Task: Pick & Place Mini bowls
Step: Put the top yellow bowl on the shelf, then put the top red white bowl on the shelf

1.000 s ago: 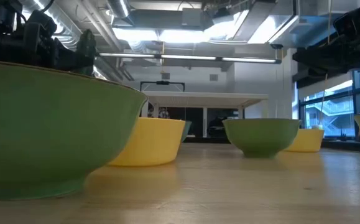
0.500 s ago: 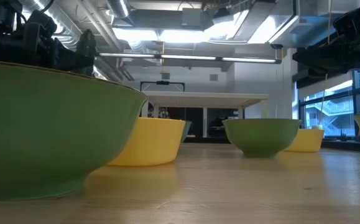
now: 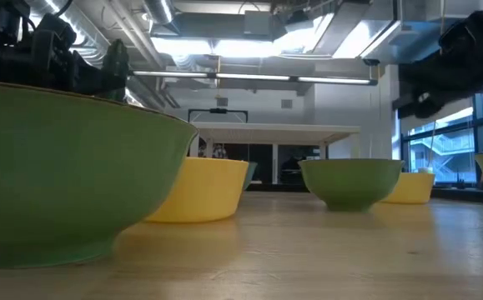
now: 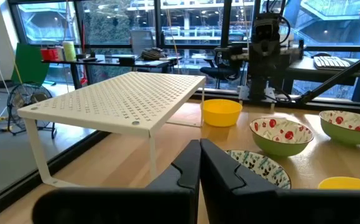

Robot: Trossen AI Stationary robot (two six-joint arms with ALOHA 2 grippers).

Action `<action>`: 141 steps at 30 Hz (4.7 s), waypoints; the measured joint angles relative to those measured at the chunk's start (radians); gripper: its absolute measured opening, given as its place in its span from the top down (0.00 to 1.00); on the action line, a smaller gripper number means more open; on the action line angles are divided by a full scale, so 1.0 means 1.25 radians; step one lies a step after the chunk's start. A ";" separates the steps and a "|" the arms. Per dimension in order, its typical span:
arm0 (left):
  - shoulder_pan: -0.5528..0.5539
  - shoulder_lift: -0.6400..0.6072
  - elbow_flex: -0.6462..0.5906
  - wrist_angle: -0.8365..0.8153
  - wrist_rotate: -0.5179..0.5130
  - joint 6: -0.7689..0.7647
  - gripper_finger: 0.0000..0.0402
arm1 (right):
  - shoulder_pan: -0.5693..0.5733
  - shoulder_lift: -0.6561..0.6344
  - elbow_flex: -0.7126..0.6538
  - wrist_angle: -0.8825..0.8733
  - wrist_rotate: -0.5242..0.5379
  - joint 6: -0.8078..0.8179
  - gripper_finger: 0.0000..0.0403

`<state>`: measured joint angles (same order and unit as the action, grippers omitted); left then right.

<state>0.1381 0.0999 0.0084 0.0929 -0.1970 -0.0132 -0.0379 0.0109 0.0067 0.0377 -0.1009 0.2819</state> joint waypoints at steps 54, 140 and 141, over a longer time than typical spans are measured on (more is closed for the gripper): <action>0.149 0.339 0.211 0.243 -0.184 0.158 0.84 | -0.444 0.943 0.561 -0.685 0.146 -0.001 0.46; 0.072 0.533 0.214 0.250 -0.273 0.086 0.83 | -0.559 1.028 1.208 -0.882 0.066 -0.199 0.59; 0.072 0.531 0.214 0.250 -0.273 0.094 0.83 | -0.526 0.997 1.200 -0.897 0.059 -0.190 0.59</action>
<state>0.2287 0.7639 0.2756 0.4050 -0.5388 0.1045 -0.6954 1.2577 1.5071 -1.0831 -0.0276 0.0448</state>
